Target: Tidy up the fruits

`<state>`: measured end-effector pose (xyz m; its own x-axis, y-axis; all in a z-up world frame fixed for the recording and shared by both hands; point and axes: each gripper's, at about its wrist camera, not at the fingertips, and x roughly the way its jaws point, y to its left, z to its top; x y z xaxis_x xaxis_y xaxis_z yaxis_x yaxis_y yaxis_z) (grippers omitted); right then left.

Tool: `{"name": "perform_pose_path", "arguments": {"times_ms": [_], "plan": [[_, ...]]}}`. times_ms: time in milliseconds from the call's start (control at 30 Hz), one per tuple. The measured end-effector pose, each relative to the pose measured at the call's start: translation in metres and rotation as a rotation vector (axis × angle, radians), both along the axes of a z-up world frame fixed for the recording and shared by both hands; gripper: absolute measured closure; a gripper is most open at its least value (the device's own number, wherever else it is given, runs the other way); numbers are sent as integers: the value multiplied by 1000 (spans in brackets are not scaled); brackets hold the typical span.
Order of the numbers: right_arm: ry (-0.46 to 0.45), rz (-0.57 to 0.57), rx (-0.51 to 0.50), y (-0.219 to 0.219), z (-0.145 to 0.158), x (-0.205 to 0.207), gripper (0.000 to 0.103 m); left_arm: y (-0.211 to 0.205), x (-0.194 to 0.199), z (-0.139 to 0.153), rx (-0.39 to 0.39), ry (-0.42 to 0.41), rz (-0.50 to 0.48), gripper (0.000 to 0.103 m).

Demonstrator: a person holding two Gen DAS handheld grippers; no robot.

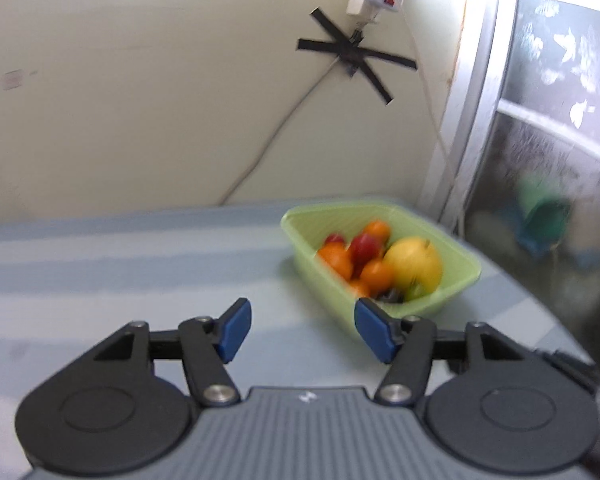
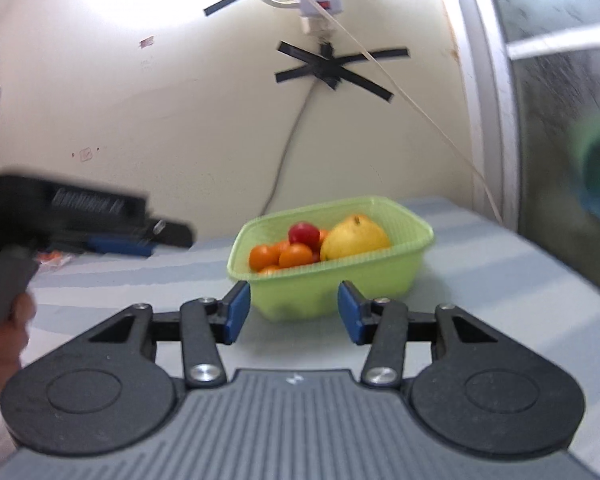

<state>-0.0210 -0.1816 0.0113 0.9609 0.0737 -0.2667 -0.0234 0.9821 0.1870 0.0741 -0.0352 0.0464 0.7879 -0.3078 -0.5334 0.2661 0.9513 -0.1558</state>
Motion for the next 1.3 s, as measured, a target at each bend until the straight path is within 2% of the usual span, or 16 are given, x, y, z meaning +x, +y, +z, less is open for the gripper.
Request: {"name": "perform_pose_path", "arguments": {"times_ms": [167, 233, 300, 433, 500, 733, 967, 1300], "plan": [[68, -70, 26, 1, -12, -16, 51, 1, -30, -16, 56, 35, 74, 40], [92, -93, 35, 1, -14, -17, 51, -1, -38, -20, 85, 32, 87, 36], [98, -113, 47, 0, -15, -21, 51, -2, -47, -21, 108, 11, 102, 14], [113, -140, 56, -1, -18, -25, 51, -3, -64, -20, 134, -36, 123, 13], [116, -146, 57, -1, -19, -27, 51, -4, -68, -20, 146, -44, 138, 4], [108, -157, 55, 1, -18, -26, 42, -4, -75, -22, 158, -38, 152, 0], [89, -173, 104, -1, -12, -14, 39, 2, -70, -26, 164, 6, 198, 0], [60, -169, 99, -1, -17, -14, 37, 9, -64, -31, 178, 20, 250, 0]]}}
